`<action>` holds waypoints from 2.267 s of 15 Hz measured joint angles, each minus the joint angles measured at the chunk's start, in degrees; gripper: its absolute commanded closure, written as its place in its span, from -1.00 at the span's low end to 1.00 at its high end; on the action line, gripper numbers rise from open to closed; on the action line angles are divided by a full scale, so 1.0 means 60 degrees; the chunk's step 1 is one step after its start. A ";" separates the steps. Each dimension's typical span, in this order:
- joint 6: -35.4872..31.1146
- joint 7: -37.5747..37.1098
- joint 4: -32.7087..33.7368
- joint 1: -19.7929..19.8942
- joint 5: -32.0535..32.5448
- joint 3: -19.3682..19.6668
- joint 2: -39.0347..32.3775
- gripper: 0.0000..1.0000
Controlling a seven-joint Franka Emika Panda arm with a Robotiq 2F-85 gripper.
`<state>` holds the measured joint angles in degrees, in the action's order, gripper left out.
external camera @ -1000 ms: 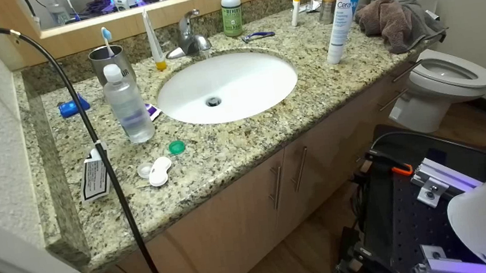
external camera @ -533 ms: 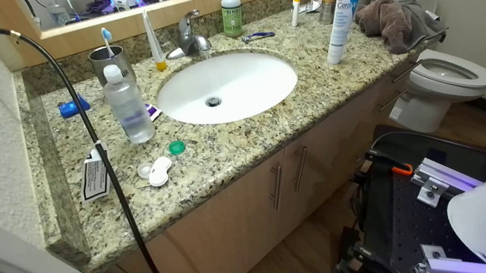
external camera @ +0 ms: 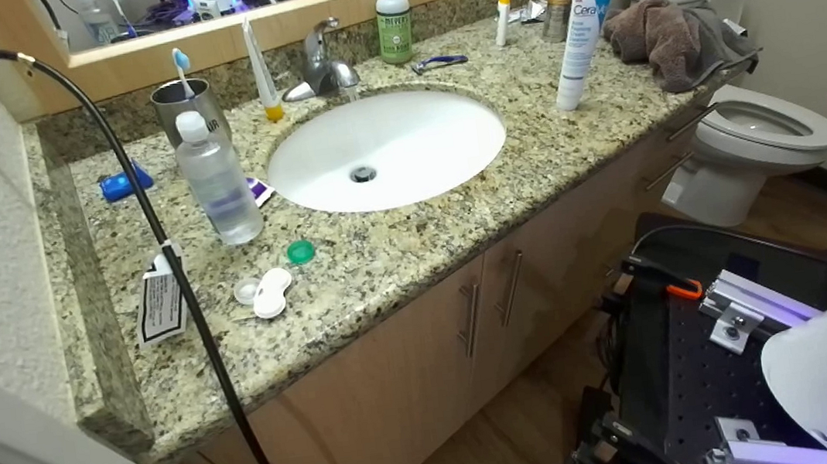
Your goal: Wipe the front right corner of the sink counter with the towel
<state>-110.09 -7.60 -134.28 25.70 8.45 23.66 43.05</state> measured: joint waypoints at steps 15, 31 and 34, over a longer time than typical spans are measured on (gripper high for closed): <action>-0.0718 -0.2621 0.1795 0.1406 0.0828 0.0703 -0.4339 -1.00; -0.3020 -0.3201 0.2058 0.1566 -0.0865 0.1300 -0.7222 -1.00; -0.3756 -0.3530 0.2256 0.1570 -0.1000 0.1344 -0.8313 -1.00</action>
<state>-132.63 -28.78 -120.75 35.12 2.45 31.73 -6.82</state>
